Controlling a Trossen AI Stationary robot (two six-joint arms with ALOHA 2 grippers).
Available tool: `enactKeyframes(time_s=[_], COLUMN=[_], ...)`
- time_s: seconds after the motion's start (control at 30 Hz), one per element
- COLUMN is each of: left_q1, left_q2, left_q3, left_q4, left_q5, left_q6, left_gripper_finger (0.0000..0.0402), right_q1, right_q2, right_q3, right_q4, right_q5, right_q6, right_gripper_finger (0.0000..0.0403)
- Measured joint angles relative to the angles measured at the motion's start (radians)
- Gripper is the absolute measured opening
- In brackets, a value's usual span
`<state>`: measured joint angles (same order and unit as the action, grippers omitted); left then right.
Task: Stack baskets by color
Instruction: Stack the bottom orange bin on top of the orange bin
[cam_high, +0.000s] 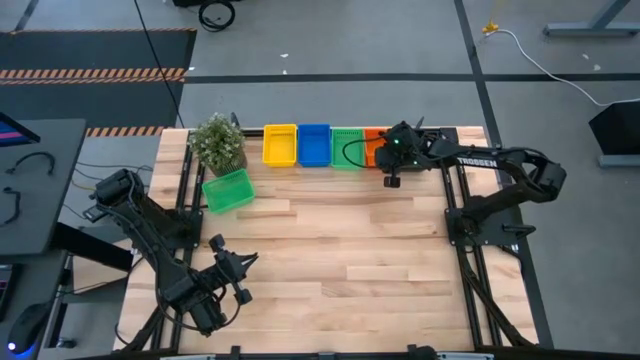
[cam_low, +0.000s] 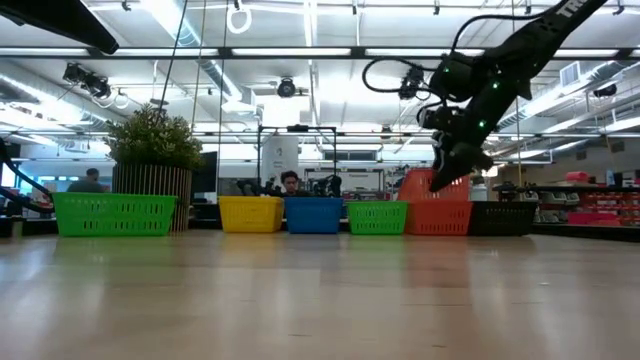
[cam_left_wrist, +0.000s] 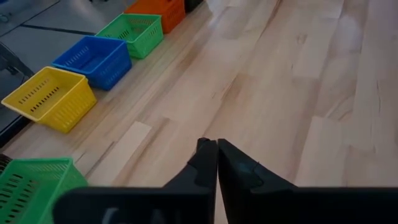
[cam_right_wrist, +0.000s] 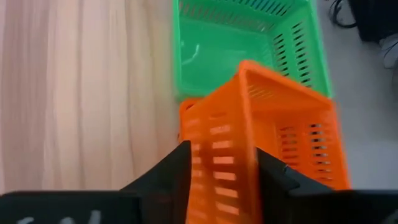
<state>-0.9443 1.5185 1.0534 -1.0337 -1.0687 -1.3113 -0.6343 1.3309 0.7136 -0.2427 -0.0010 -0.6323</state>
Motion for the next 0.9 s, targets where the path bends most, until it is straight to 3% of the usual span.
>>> enactKeyframes(time_s=[0.3,0.43,0.57,0.83,0.9], left_q1=[0.0,0.0,0.0,0.0,0.0], left_q2=[0.0,0.0,0.0,0.0,0.0], left_q3=[0.0,0.0,0.0,0.0,0.0], left_q4=[0.0,0.002,0.001,0.001,0.001], left_q5=[0.0,0.001,0.001,0.0,0.0], left_q6=[0.0,-0.001,-0.001,-0.002,-0.002], left_gripper_finger=[0.0015,0.0019,0.0013,0.0015,0.0019], right_q1=[0.001,0.019,0.026,0.03,0.037], right_q2=[-0.001,-0.038,-0.047,-0.04,-0.04], right_q3=[0.006,0.01,0.01,0.01,0.011], right_q4=[0.026,0.006,-0.005,-0.01,-0.005], right_q5=[0.02,0.026,0.025,0.027,0.037], right_q6=[-0.012,-0.015,-0.015,-0.007,-0.013], right_gripper_finger=[0.0218,0.0223,0.0183,0.0026,0.0014])
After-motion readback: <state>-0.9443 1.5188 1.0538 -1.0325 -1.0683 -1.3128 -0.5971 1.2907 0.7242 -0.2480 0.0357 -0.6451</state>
